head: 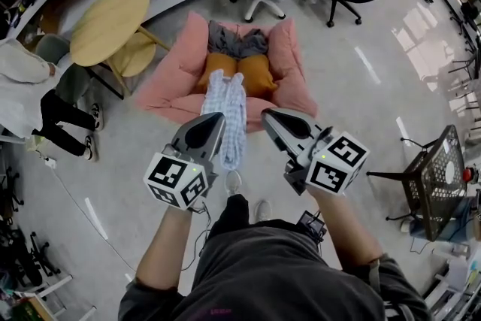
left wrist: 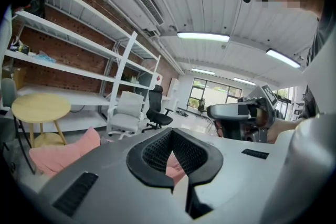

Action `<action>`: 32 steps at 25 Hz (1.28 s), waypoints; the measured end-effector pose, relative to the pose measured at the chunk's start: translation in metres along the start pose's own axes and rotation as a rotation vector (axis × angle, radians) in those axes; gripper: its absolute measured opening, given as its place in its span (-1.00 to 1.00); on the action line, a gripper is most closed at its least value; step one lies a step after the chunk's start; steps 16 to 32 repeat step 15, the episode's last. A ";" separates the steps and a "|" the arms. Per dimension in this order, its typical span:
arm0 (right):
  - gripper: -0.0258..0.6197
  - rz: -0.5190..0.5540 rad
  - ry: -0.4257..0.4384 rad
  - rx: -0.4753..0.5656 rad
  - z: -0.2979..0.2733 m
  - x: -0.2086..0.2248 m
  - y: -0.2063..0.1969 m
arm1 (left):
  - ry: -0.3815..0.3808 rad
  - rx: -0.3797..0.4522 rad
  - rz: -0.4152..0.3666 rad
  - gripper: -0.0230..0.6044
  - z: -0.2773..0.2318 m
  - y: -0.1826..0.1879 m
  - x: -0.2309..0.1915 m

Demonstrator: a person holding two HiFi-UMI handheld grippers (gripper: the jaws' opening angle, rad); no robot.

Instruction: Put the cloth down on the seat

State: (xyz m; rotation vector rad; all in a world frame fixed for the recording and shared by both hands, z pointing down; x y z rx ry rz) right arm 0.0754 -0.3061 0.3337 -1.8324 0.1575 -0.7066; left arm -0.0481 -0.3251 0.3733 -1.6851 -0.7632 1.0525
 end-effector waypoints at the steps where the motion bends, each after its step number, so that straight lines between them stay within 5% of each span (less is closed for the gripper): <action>1: -0.88 0.000 0.001 -0.001 0.000 0.000 0.000 | -0.002 -0.001 -0.001 -0.89 -0.001 0.000 0.000; 32: -0.88 -0.005 0.000 -0.013 -0.001 0.003 -0.004 | -0.011 -0.016 -0.011 -0.89 -0.008 0.002 -0.002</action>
Point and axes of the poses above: the fingertips, and each gripper's own axes: z backward along the fingers, x to its right, y out of its top, the point moved 3 cm from there along z, backward along the fingers, and after that the axes turned 15 degrees about -y, right-handed, at the moved point
